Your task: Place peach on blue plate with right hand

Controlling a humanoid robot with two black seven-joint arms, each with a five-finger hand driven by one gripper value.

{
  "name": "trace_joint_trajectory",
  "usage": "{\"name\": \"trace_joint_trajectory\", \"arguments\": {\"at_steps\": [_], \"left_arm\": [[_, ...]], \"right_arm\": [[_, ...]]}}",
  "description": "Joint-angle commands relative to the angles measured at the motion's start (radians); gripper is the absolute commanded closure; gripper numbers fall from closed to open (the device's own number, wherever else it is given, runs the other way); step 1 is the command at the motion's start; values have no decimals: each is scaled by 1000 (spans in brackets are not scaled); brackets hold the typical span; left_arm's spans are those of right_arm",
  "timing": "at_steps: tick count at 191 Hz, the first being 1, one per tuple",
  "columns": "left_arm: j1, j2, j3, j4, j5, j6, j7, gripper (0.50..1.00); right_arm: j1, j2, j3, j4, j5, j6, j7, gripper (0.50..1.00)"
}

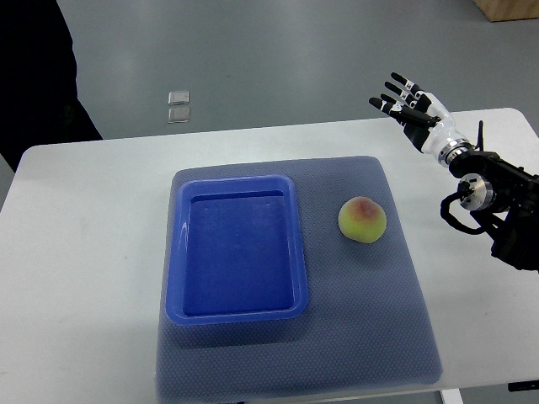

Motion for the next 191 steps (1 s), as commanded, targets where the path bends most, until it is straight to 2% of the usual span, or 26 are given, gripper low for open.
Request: {"name": "trace_joint_trajectory", "arguments": {"at_steps": [1,52,67,80,115,136,146,147,151,191], "left_arm": [[-1,0,1,0,0,-2,0,500],[-1,0,-2,2,-1,-8,-1,500],[-1,0,-2,2,-1,-8,-3,500],[-1,0,-4,2,-1,-8,-1,500],[-1,0,-4,0,-1,-8,-3,500],[-11,0,-4,0,-1,-8,-1,500],[-11,0,-4,0,-1,-8,-1,500],[-15,0,-2,2,-1,-8,-1,500],[-15,0,-2,2,-1,-8,-3,500],[-16,0,-1,2,-1,-5,-3,500]], "right_arm": [[1,2,0,0,-1,1,-2,572],[4,2,-2,6,-12,8,0,570],[7,-6,-14,8,-18,75,-2,570],[10,-9,-17,8,-18,104,-2,570],[16,-21,-23,12,-38,124,-3,572],[44,-63,-25,26,-280,208,-3,572],[44,-63,-25,26,-281,208,-3,572],[56,-82,-25,43,-366,228,-2,572],[62,-95,-25,54,-399,236,-2,572],[143,-173,-55,190,-610,258,3,572]]}}
